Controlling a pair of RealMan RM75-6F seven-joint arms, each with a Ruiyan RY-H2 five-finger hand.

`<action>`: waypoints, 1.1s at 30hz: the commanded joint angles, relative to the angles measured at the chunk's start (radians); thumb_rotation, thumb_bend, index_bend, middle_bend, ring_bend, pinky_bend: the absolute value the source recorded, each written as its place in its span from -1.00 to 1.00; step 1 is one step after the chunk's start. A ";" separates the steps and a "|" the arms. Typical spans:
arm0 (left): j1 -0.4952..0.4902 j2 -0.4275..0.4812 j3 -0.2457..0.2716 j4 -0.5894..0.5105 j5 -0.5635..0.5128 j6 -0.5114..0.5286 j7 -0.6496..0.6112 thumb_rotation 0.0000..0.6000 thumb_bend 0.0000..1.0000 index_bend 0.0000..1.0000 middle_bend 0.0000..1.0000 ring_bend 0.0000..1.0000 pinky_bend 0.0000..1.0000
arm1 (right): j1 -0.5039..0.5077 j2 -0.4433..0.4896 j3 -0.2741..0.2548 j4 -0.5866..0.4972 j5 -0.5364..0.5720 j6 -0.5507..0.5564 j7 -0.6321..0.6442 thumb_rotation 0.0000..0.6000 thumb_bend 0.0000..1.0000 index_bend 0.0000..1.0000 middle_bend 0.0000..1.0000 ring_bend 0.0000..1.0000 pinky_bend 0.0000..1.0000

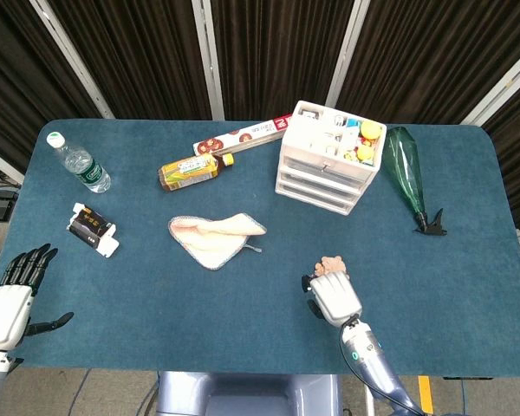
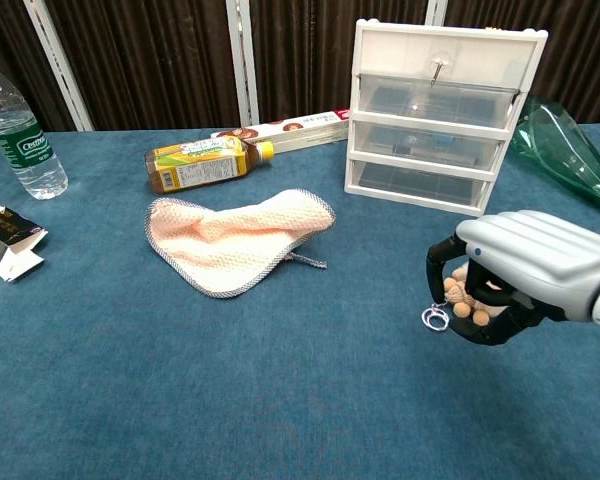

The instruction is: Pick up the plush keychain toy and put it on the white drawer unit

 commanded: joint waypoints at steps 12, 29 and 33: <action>-0.001 0.000 0.000 -0.004 -0.005 -0.003 0.002 1.00 -0.80 -1.00 -1.00 -1.00 -1.00 | 0.038 -0.074 0.010 0.120 0.065 -0.017 0.001 1.00 -0.34 -0.02 1.00 1.00 0.85; -0.004 -0.001 -0.004 -0.007 -0.018 -0.012 0.002 1.00 -0.80 -1.00 -1.00 -1.00 -1.00 | 0.065 -0.136 0.023 0.228 0.113 -0.035 0.033 1.00 -0.34 -0.03 1.00 1.00 0.85; -0.005 -0.001 -0.005 -0.007 -0.020 -0.013 0.000 1.00 -0.80 -1.00 -1.00 -1.00 -1.00 | 0.070 -0.141 0.025 0.243 0.130 -0.040 0.031 1.00 -0.34 -0.03 1.00 1.00 0.85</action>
